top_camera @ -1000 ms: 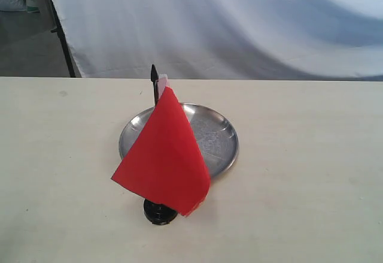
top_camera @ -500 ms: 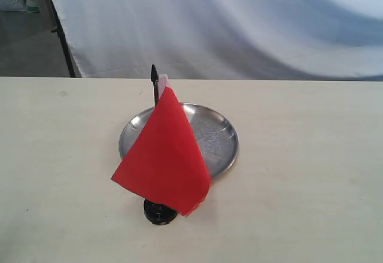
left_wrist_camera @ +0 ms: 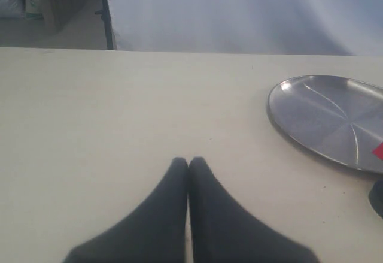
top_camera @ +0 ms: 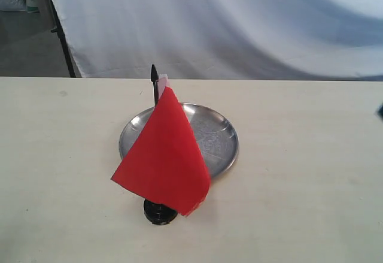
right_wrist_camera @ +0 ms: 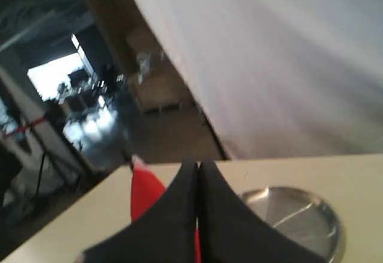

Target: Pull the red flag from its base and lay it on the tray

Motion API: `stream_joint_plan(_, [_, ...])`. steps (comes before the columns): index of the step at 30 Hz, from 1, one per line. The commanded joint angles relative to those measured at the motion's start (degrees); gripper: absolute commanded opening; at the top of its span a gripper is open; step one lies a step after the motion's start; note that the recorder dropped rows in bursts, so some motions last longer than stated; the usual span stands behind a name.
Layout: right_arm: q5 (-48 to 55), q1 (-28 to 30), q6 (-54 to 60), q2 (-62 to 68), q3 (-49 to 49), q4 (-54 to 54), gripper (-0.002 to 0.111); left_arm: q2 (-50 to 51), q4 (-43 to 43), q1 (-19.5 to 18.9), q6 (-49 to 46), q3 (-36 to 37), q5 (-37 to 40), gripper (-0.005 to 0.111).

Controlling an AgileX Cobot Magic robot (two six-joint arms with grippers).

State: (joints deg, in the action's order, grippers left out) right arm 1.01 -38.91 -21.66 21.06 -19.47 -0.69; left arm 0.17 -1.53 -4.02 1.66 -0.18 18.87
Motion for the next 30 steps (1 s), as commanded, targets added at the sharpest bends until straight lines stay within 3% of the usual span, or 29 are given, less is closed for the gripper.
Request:
stream_joint_plan(1, [-1.01,-9.85,2.86,16.33,-4.58,0.69,0.0,-0.17,-0.25,-0.05,0.07,0.18,-0.28,0.0])
stream_joint_plan(5, [-7.84,-16.72,4.07,31.54,-7.72,0.69,0.0,-0.17,-0.25,-0.05,0.07,0.18,-0.28,0.0])
stream_joint_plan(9, [-14.48,-20.05,4.07,42.3,-10.11,0.69,0.0,-0.17,-0.25,-0.05,0.07,0.18,-0.28,0.0])
stream_joint_plan(13, [-23.25,-20.62,3.94,50.65,-10.09,0.69,0.0,-0.17,-0.25,-0.05,0.07,0.18,-0.28,0.0])
stream_joint_plan(30, [-27.78,-20.62,6.68,70.4,-10.09,1.2,0.0,-0.17,-0.25,-0.05,0.07,0.18,-0.28,0.0])
